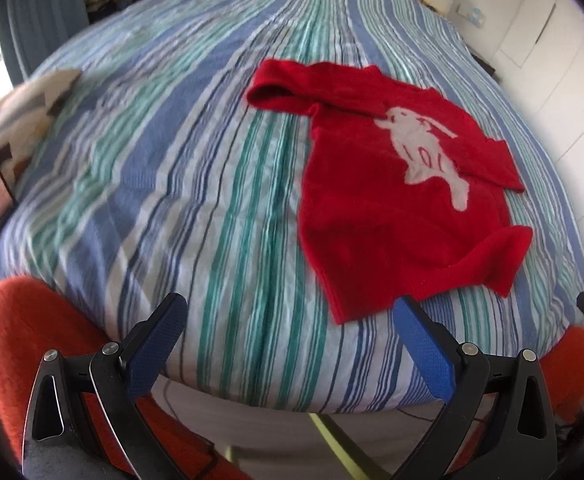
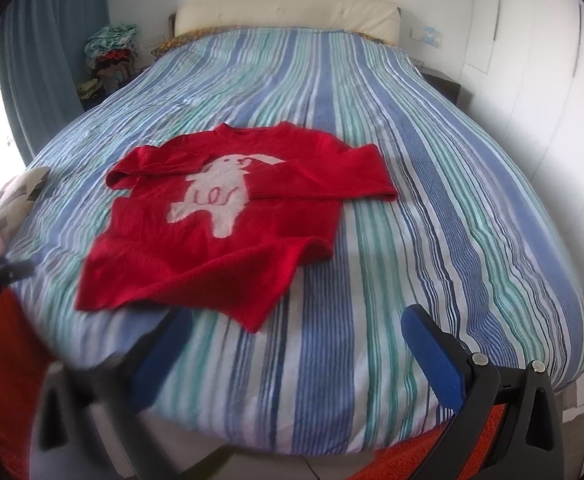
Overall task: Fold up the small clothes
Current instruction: 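Grasp the sweater hem with the left tool while the right tool grasps the hem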
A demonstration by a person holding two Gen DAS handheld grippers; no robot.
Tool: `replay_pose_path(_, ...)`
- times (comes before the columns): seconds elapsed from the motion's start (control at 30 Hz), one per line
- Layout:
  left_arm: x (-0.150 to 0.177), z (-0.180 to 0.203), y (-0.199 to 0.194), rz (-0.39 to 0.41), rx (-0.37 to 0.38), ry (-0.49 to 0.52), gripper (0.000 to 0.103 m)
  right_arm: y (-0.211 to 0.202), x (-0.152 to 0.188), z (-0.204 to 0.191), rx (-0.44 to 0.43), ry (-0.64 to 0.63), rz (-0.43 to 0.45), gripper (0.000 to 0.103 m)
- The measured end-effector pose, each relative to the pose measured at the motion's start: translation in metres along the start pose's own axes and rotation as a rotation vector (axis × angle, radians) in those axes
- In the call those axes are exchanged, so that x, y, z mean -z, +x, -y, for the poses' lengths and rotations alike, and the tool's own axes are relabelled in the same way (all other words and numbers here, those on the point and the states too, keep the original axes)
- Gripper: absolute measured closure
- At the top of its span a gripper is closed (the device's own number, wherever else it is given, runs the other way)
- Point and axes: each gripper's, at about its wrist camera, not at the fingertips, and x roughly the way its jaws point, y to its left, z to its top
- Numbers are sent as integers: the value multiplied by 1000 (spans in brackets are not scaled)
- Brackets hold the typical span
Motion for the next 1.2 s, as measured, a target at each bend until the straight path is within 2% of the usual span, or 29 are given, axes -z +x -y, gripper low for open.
replay_pose_path(0.07,7,-5,19,-60,96,-18,1,12,8,18,-24,55,-24,0)
replay_pose_path(0.17,13,2,47,-123,195,-45,2,40,17,33,-186,160,-89,0)
replay_pose_path(0.2,13,6,56,-139,222,-46,4,54,19,37,-258,207,-117,0)
replay_pose_path(0.27,10,12,71,-156,233,-39,20,78,20,37,-377,267,-141,2)
replay_pose_path(0.3,8,15,76,-157,228,-30,27,91,20,37,-432,284,-148,7)
replay_pose_path(0.33,5,18,79,-146,234,-23,28,105,21,35,-471,298,-164,13)
replay_pose_path(0.37,3,20,80,-128,244,-20,29,117,21,33,-489,314,-180,26)
replay_pose_path(0.43,0,26,82,-116,255,-17,46,138,21,26,-548,331,-194,31)
replay_pose_path(0.47,-2,29,87,-130,263,-7,77,147,20,20,-578,318,-199,40)
replay_pose_path(0.5,-3,33,91,-157,264,6,97,154,20,13,-598,291,-209,64)
replay_pose_path(0.57,-3,33,87,-164,236,13,99,161,17,0,-587,220,-259,98)
replay_pose_path(0.7,-7,20,51,-144,240,40,99,123,6,9,-587,204,-263,98)
replay_pose_path(0.8,-9,15,39,-172,244,75,99,91,3,26,-607,215,-297,98)
replay_pose_path(0.87,-8,19,42,-202,230,108,99,81,4,32,-597,206,-338,98)
replay_pose_path(0.97,3,27,60,-254,161,161,97,88,13,39,-559,210,-428,98)
replay_pose_path(1.07,12,22,71,-272,147,140,81,111,31,38,-482,219,-527,98)
replay_pose_path(1.1,13,19,69,-262,158,128,67,115,35,39,-476,240,-541,98)
replay_pose_path(1.13,14,15,65,-252,169,115,47,117,37,39,-471,258,-543,98)
replay_pose_path(1.2,16,8,58,-223,179,93,38,117,37,38,-474,269,-524,98)
